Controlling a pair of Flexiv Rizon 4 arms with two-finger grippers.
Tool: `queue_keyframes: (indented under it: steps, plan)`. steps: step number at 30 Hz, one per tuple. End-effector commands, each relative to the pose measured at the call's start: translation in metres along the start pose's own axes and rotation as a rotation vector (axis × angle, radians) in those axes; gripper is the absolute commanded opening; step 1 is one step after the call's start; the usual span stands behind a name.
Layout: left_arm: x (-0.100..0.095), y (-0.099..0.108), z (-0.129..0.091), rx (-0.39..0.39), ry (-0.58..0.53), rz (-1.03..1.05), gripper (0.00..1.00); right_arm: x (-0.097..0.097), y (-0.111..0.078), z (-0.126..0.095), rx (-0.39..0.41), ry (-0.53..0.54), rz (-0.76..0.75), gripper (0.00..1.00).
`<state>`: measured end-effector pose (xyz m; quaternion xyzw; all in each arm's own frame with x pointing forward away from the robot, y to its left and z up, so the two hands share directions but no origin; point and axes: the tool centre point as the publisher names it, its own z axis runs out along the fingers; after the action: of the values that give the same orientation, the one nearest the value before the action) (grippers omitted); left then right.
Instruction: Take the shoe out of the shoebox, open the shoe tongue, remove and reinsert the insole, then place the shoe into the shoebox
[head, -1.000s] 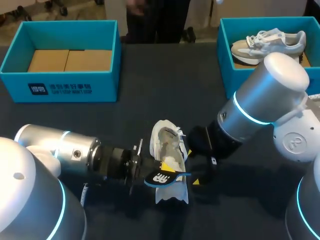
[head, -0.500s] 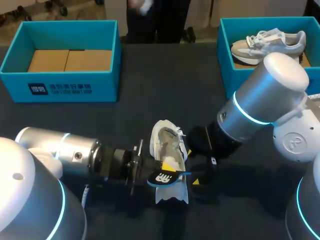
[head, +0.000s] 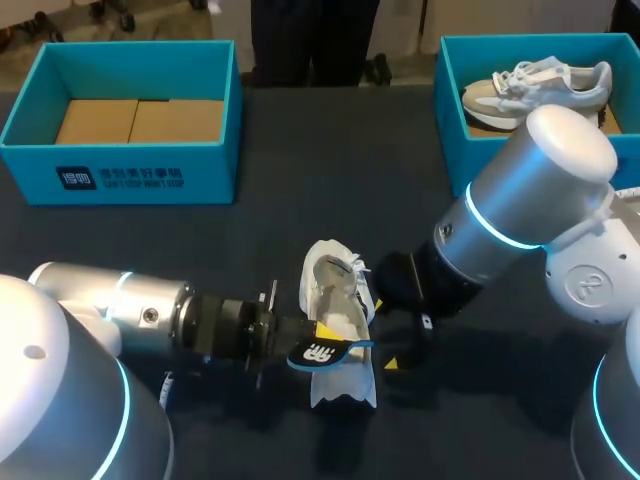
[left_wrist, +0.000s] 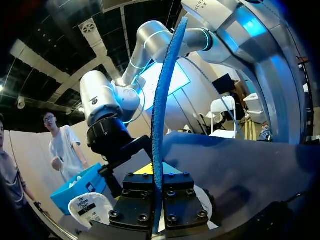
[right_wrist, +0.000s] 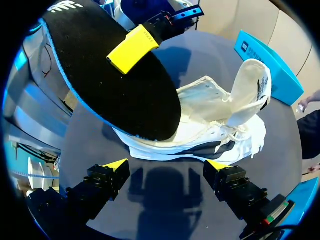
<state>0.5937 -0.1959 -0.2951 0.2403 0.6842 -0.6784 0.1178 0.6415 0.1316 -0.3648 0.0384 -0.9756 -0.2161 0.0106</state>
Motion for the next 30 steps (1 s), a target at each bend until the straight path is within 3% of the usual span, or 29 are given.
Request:
queue_keyframes:
  steps: [1, 30]
  plan:
    - [0.001, 0.006, 0.005, -0.001, -0.002, 0.008, 0.0, 0.001, 0.0, 0.001, -0.001, -0.001, 0.0, 1.0]
    - [0.0, 0.039, 0.007, -0.097, -0.05, 0.077, 0.0, 0.001, 0.0, 0.001, -0.001, -0.001, 0.0, 1.0]
